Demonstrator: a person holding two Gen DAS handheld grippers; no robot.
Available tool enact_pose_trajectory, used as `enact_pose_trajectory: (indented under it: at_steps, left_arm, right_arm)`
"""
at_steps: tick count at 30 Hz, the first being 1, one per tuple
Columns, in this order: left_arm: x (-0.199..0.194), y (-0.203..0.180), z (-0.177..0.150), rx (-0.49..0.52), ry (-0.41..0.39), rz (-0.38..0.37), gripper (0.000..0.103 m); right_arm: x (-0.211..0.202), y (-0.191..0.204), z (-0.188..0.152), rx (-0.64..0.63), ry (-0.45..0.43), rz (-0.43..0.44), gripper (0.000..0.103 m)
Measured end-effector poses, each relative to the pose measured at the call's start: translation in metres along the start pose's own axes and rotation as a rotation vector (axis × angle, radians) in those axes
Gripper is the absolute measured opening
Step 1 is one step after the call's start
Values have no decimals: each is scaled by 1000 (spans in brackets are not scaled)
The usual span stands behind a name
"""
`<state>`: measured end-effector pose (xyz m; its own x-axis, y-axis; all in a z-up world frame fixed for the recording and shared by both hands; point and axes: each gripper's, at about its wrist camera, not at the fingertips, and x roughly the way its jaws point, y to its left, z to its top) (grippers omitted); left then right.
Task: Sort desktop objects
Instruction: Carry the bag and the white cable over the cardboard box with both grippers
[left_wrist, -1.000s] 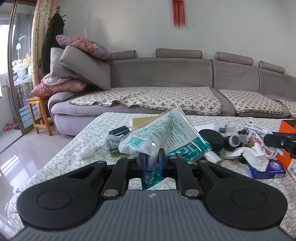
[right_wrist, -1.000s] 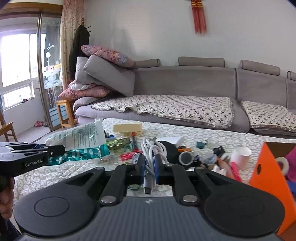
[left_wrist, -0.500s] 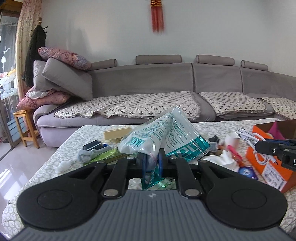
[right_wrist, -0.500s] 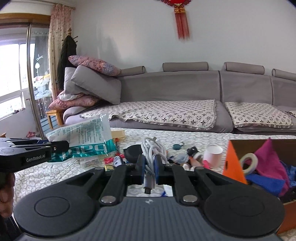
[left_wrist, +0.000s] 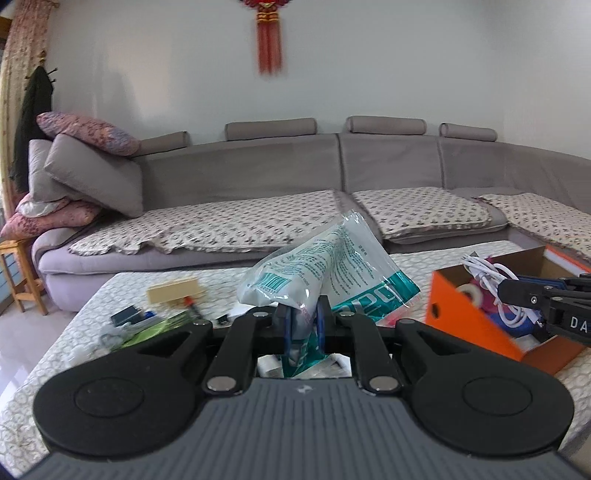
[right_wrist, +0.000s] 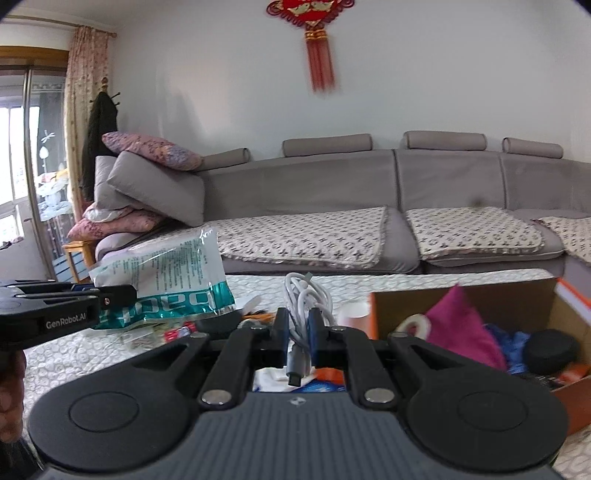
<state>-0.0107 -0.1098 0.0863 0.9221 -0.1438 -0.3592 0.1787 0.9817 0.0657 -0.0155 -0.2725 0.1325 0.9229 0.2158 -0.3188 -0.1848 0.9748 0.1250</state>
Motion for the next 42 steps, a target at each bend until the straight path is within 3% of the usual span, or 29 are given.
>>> enact_pose_trajectory:
  at_steps: [18, 31, 42]
  left_arm:
    - [18, -50, 20, 15, 8, -88, 15]
    - [38, -98, 29, 11, 44, -87, 15]
    - [57, -117, 24, 12, 98, -72, 15]
  right_arm:
    - [-11, -61, 6, 22, 12, -152, 9]
    - [-8, -109, 18, 52, 44, -249, 9]
    - [7, -161, 18, 123, 80, -268, 9]
